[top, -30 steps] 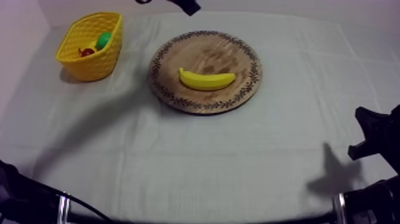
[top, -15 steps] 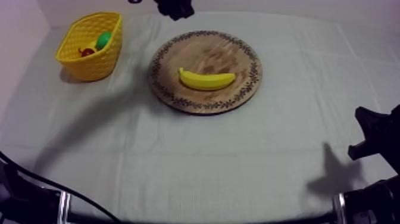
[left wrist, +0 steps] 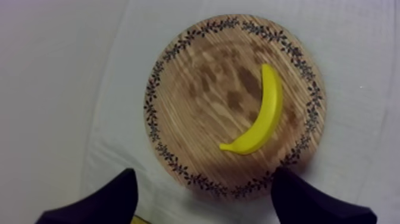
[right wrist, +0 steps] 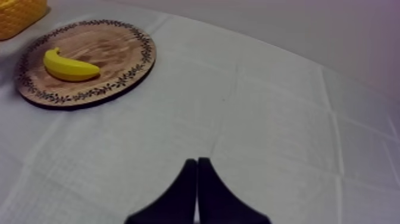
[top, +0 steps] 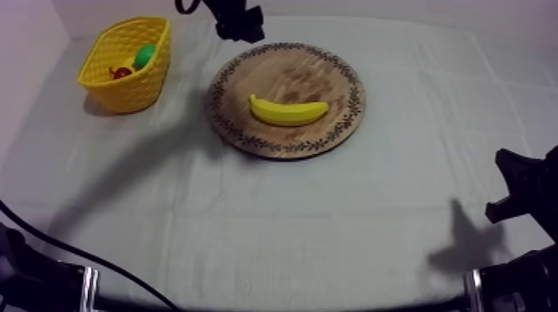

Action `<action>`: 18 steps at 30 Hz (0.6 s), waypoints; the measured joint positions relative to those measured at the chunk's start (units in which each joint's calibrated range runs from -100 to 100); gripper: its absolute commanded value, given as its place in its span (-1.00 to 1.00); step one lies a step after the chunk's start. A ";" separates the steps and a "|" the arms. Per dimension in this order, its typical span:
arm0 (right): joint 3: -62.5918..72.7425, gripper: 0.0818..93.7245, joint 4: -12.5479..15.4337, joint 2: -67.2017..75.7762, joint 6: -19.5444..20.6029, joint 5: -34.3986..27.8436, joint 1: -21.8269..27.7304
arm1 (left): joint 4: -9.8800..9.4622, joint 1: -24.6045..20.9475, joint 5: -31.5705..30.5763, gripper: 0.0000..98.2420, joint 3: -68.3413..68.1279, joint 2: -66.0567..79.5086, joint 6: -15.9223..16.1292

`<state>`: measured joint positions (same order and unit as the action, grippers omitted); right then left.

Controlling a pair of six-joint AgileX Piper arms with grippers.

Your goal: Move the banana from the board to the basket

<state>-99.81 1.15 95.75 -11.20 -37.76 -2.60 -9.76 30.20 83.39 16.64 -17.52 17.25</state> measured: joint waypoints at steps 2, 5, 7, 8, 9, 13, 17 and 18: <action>0.00 -0.99 0.00 0.00 0.00 0.00 0.00 | -0.62 0.05 -0.56 0.68 -0.56 -0.67 0.12; 0.00 -0.99 0.00 0.00 0.00 0.00 0.00 | -1.34 0.37 -1.90 0.66 -1.39 -2.23 0.02; 0.00 -0.99 0.00 0.00 0.00 -0.01 0.00 | -1.49 0.52 -2.54 0.65 -1.86 -3.28 -0.01; 0.00 -0.99 0.00 0.00 0.00 -0.01 0.00 | -1.63 0.62 -2.92 0.65 -2.22 -3.90 -0.01; 0.00 -0.99 0.00 0.00 0.00 -0.01 0.00 | -1.69 0.67 -3.34 0.64 -2.55 -4.57 0.03; 0.00 -0.99 0.00 0.00 0.00 -0.01 0.00 | -1.73 0.75 -5.06 0.60 -4.36 -7.16 0.60; 0.00 -0.99 0.00 0.00 0.00 -0.01 0.00 | -1.93 0.71 -7.59 0.57 -6.66 -10.00 1.14; 0.00 -0.99 0.00 0.00 0.00 -0.01 0.00 | -2.05 0.75 -8.22 0.57 -6.92 -10.83 1.22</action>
<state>-99.81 1.15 95.75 -11.20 -37.77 -2.60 -11.81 30.96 75.16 9.72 -28.35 18.47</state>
